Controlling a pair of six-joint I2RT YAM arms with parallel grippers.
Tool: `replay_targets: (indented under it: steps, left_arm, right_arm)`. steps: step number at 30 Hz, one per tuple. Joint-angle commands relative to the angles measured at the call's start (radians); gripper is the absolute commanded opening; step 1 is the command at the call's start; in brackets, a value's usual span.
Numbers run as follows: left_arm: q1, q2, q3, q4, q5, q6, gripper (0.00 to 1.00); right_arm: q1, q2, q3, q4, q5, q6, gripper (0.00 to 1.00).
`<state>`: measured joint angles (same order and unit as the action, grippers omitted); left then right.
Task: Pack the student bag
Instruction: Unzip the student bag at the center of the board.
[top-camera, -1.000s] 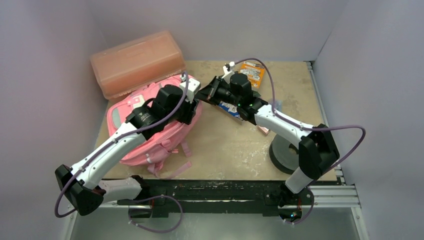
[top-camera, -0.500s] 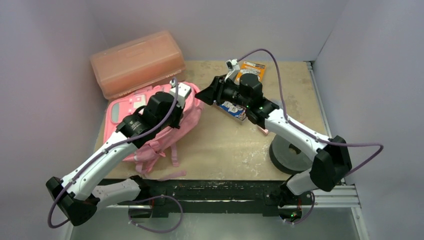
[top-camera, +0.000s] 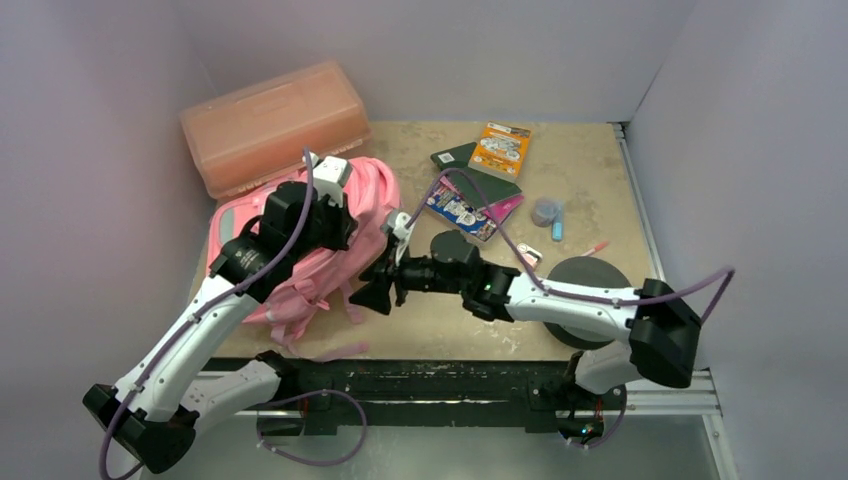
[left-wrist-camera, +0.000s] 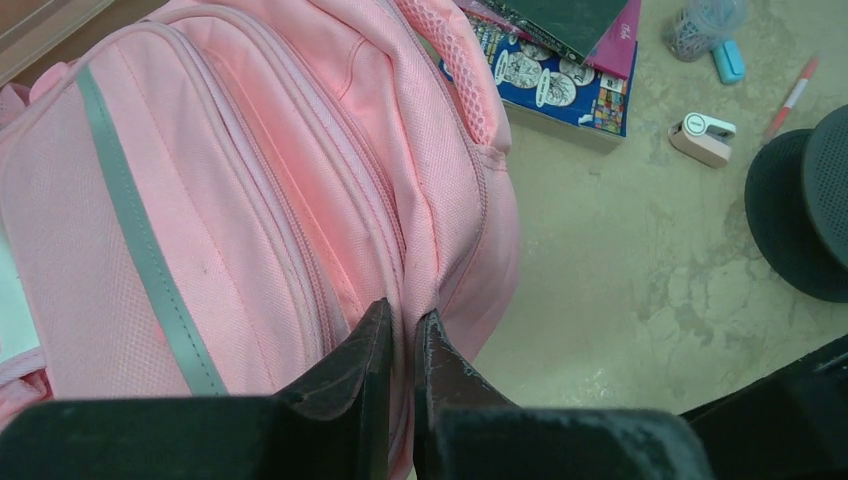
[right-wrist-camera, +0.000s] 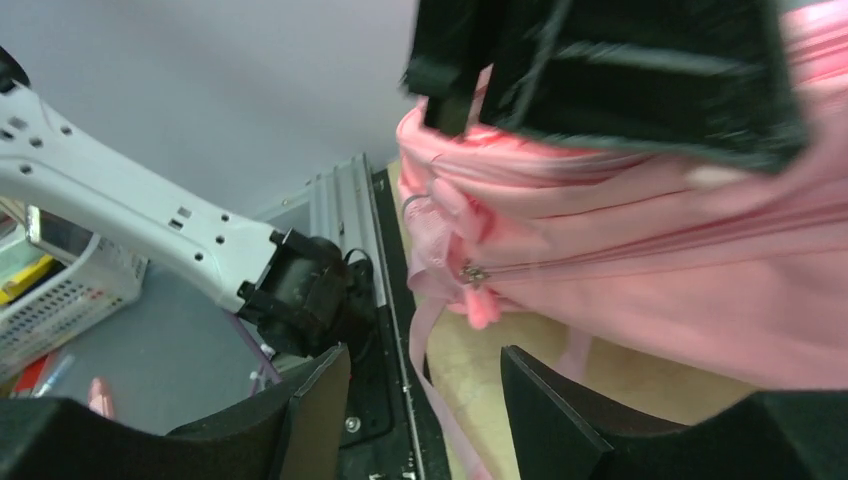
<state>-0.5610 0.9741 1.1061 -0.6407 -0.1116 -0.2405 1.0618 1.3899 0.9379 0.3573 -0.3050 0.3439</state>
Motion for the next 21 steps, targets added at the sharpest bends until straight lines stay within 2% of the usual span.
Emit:
replay_targets:
  steps: [1, 6, 8, 11, 21]
  left_arm:
    - [0.044, -0.022, -0.009, 0.164, 0.089, -0.078, 0.00]
    - [0.070, -0.038, -0.032, 0.214, 0.180, -0.102, 0.00]
    - [0.078, -0.049, -0.042, 0.236, 0.207, -0.109, 0.00]
    - [0.090, -0.077, -0.063, 0.273, 0.236, -0.116, 0.00]
    - [0.107, -0.125, -0.094, 0.319, 0.261, -0.121, 0.00]
  right_arm:
    - [0.075, 0.096, 0.021, 0.138, 0.100, -0.038, 0.60]
    - [0.093, 0.210, 0.083, 0.126, 0.145, -0.008, 0.57]
    - [0.093, 0.243, 0.099, 0.136, 0.137, 0.017, 0.52]
    - [0.093, 0.283, 0.107, 0.183, 0.119, 0.071, 0.38]
    - [0.093, 0.393, 0.139, 0.238, 0.125, 0.044, 0.30]
